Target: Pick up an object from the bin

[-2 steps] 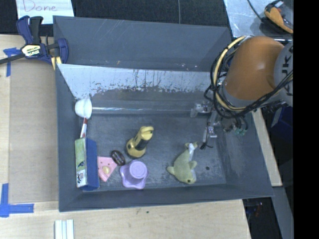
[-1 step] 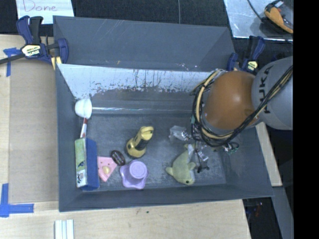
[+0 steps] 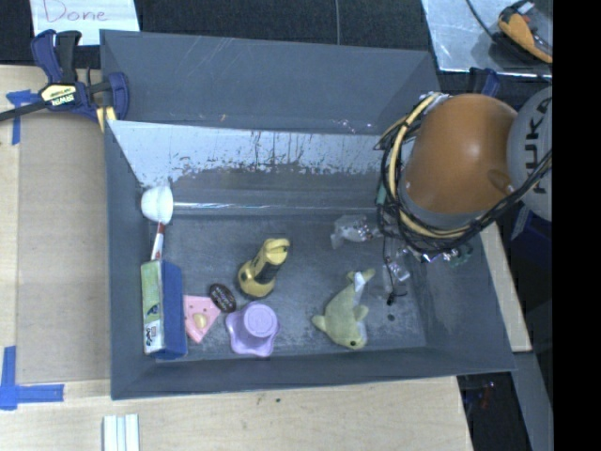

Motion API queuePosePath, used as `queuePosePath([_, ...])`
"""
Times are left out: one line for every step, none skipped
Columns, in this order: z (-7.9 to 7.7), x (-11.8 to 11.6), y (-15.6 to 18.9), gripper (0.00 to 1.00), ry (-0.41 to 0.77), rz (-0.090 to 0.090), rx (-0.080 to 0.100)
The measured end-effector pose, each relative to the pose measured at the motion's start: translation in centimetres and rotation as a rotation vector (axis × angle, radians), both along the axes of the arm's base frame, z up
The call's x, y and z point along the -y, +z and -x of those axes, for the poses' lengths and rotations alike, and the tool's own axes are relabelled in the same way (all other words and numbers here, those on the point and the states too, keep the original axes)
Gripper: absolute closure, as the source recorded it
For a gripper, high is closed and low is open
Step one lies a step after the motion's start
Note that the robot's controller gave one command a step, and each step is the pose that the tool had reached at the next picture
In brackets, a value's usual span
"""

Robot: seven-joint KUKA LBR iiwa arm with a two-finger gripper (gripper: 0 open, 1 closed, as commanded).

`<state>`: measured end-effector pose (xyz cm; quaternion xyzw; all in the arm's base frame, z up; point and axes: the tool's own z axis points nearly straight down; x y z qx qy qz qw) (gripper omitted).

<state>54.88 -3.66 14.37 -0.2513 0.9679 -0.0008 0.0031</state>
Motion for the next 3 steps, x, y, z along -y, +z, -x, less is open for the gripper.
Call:
queuePosePath([5.1, -0.7, -4.4, 0.00, 0.276, -0.002, -0.014])
queuePosePath([3.8, -1.4, -7.3, 0.00, 0.402, 0.003, -0.001])
queuePosePath([1.9, -0.6, -7.3, 1.00, 0.268, -0.001, -0.006])
